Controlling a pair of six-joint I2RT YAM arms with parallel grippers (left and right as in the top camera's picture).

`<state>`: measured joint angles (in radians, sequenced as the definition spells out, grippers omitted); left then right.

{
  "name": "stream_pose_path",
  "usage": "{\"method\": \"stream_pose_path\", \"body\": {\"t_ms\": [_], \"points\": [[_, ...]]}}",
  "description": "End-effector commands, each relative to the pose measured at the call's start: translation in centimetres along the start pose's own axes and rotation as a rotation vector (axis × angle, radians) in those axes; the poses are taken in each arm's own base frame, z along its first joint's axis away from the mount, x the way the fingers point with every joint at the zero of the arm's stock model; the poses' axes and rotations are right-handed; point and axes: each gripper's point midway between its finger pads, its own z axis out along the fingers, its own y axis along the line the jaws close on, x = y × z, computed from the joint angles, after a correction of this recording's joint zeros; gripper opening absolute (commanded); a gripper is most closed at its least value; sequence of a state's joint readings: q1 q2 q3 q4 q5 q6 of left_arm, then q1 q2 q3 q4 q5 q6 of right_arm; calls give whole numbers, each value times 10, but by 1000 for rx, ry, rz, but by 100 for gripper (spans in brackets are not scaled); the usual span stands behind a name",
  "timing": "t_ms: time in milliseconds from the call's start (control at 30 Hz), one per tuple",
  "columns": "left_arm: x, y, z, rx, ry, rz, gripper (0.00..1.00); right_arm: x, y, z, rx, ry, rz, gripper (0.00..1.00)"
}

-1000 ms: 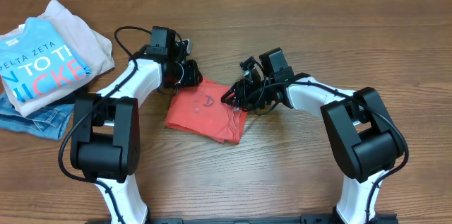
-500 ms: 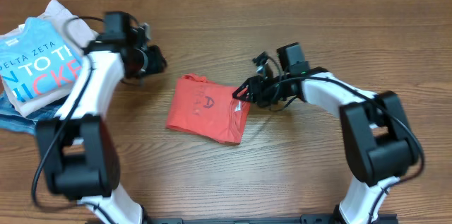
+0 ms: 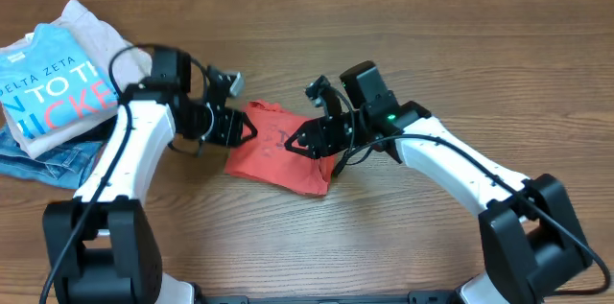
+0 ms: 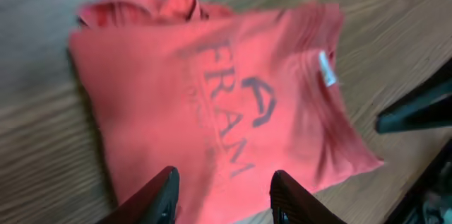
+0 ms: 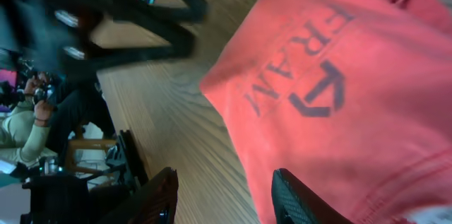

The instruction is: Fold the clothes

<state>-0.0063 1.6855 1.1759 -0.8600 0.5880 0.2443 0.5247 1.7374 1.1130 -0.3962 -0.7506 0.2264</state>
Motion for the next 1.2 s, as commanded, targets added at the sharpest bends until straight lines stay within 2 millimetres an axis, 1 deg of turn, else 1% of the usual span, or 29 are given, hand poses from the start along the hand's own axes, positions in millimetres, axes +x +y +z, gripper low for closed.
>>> {"method": "stream_pose_path", "body": {"t_ms": [0,33,67,133,200,267,300,400,433,467,533,567,633,667,733,767,833,867,933,1000,1067,1100,1133,1167], "points": [[22,1,27,78,31,-5,46,11,-17,18,22,44,92,47],[24,4,31,79,33,-17,46,14,-20,23,25,58,109,47],[26,8,39,80,40,-31,46,20,-25,31,28,80,144,47],[29,13,47,82,54,-41,46,25,-30,39,33,97,177,47],[35,21,57,77,84,-61,46,32,-40,46,46,120,226,47],[43,29,67,68,122,-88,46,43,-50,51,63,158,275,47],[49,37,71,37,149,-116,45,51,-55,55,73,180,304,47],[61,54,75,-54,200,-163,45,68,-71,62,94,210,351,48],[64,59,75,-87,213,-182,45,72,-79,63,119,209,368,48],[69,67,73,-140,234,-212,45,76,-93,63,165,194,397,48],[77,73,70,-187,265,-255,45,71,-98,60,174,171,395,49],[81,71,69,-186,282,-269,45,68,-105,58,199,155,397,50],[91,67,66,-181,320,-300,45,65,-111,54,212,140,404,51],[98,64,64,-176,350,-319,44,59,-115,51,210,120,387,51],[104,61,62,-172,379,-338,42,52,-123,44,213,94,376,51],[108,59,60,-170,396,-354,41,47,-132,39,230,66,381,51],[114,55,58,-167,418,-393,40,34,-142,31,237,18,357,51],[116,52,57,-156,428,-403,40,26,-146,26,238,-4,331,51],[121,39,56,-106,456,-428,37,10,-150,18,243,-36,271,52],[123,30,54,-70,472,-428,32,-4,-150,12,246,-54,215,53],[119,17,47,-14,454,-401,32,-18,-143,5,248,-56,156,54],[116,14,43,-10,443,-388,32,-22,-141,2,250,-56,149,54],[108,9,32,-21,396,-356,32,-34,-132,-9,258,-64,123,54],[103,7,26,-28,368,-339,33,-42,-127,-18,271,-71,104,54]]}}
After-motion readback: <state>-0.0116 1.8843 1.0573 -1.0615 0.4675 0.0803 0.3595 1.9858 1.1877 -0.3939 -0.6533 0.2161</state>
